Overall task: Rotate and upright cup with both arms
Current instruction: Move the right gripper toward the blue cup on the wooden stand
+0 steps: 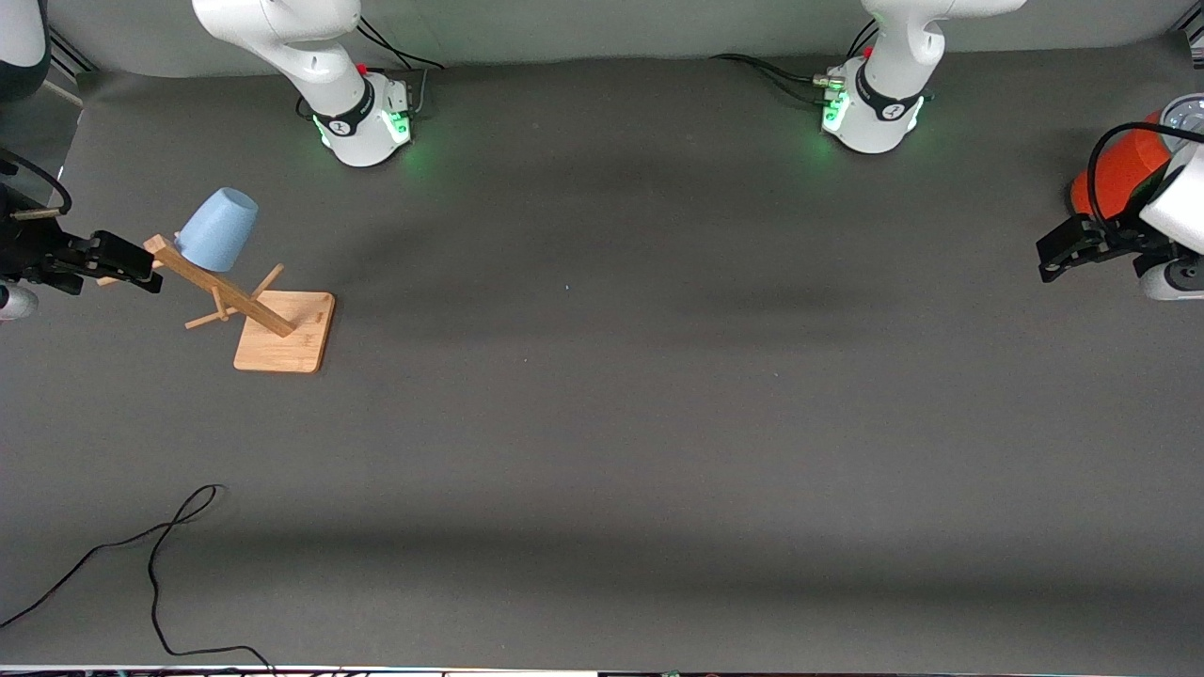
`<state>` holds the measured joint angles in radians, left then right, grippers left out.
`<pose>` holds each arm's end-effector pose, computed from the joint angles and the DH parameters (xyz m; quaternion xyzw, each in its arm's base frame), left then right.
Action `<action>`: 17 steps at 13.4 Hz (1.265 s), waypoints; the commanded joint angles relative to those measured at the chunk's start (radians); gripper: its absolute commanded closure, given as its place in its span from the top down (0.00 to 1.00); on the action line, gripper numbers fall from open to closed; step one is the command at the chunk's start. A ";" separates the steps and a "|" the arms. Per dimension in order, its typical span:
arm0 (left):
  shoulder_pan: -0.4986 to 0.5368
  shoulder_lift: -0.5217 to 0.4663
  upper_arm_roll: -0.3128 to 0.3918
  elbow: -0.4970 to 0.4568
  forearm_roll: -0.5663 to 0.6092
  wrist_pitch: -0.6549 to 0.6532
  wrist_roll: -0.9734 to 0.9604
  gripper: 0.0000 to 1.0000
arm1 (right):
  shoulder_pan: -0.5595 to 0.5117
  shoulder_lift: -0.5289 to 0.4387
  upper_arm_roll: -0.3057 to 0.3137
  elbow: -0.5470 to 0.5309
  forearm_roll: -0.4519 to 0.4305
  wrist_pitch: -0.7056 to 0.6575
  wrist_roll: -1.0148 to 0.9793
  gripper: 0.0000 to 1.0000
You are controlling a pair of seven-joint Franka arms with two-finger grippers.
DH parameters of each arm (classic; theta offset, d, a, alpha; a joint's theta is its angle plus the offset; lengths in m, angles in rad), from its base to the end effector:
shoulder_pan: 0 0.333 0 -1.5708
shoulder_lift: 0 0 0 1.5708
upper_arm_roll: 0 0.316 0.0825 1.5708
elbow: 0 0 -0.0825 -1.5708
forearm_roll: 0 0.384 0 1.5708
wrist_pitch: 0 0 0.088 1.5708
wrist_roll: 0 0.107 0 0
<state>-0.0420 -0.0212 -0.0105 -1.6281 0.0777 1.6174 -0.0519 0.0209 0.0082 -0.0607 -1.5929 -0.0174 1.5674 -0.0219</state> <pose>0.5513 -0.0210 0.6135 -0.9992 0.0019 -0.0073 0.0386 0.5552 -0.0238 0.6093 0.9998 -0.0088 -0.0171 0.0084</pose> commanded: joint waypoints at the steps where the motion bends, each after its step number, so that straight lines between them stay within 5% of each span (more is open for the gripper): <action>1: -0.016 0.001 0.006 -0.007 -0.003 0.006 -0.014 1.00 | 0.011 -0.002 -0.014 0.011 0.010 -0.006 -0.027 1.00; 9: -0.016 0.007 0.006 -0.006 -0.003 0.009 -0.014 1.00 | 0.017 -0.042 -0.011 -0.038 0.005 -0.007 -0.015 1.00; 17: -0.016 0.018 0.006 -0.004 -0.003 0.012 -0.013 1.00 | 0.007 -0.391 -0.018 -0.461 0.004 0.074 0.046 1.00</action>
<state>-0.0478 -0.0014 -0.0105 -1.6281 0.0777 1.6208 -0.0521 0.0214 -0.2577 -0.0662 -1.9070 -0.0174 1.5951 -0.0137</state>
